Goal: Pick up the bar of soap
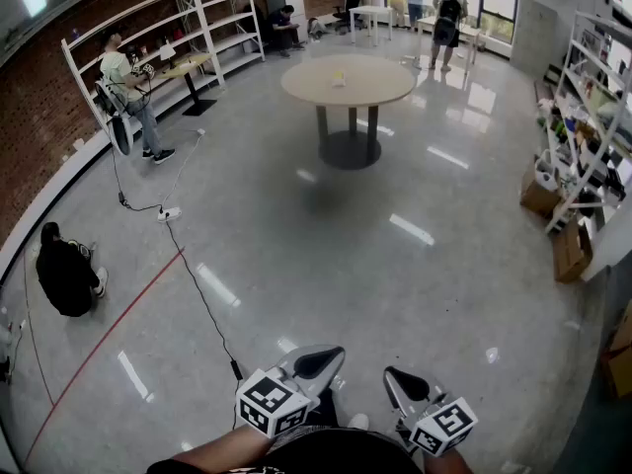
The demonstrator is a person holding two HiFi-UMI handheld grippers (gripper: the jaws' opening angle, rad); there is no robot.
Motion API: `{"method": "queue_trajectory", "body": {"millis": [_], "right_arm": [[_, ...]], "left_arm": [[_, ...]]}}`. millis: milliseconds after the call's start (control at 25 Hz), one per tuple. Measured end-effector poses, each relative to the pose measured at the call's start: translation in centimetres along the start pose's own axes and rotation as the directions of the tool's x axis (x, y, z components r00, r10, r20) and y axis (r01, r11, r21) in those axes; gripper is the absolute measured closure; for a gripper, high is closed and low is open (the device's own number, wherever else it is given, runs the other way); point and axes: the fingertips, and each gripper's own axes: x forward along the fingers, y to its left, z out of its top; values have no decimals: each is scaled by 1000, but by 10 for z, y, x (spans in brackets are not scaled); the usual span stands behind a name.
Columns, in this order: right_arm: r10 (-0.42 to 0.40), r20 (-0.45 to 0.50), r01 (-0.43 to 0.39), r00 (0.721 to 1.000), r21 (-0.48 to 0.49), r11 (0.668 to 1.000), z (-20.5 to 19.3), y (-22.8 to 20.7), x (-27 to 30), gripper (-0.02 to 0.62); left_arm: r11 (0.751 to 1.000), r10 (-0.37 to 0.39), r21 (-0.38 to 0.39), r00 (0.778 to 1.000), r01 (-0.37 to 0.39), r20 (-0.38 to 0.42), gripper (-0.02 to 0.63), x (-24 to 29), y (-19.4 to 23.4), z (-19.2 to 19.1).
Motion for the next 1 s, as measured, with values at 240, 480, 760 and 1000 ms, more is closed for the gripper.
{"method": "queue_trajectory", "body": {"millis": [240,480,760,1000], "right_arm": [[15,-18,-16,1000,-40,999,48,-20,74,591],[12,-13,-13,1000,-104,995,100,-38,160,590],[-17,1,17,1000,-112,994,126,-56,242,591],[-38,-21,36,999,-101,994,137,-74,283,589]], "left_arm": [[999,32,-10,997,-32,65,600,8,80,54],[999,31,-18,991,-29,127,600,9,169,98],[1000,19,-17,991,-17,134,600,15,258,125],[999,0,-34,994,4,113,600,31,304,138]]}}
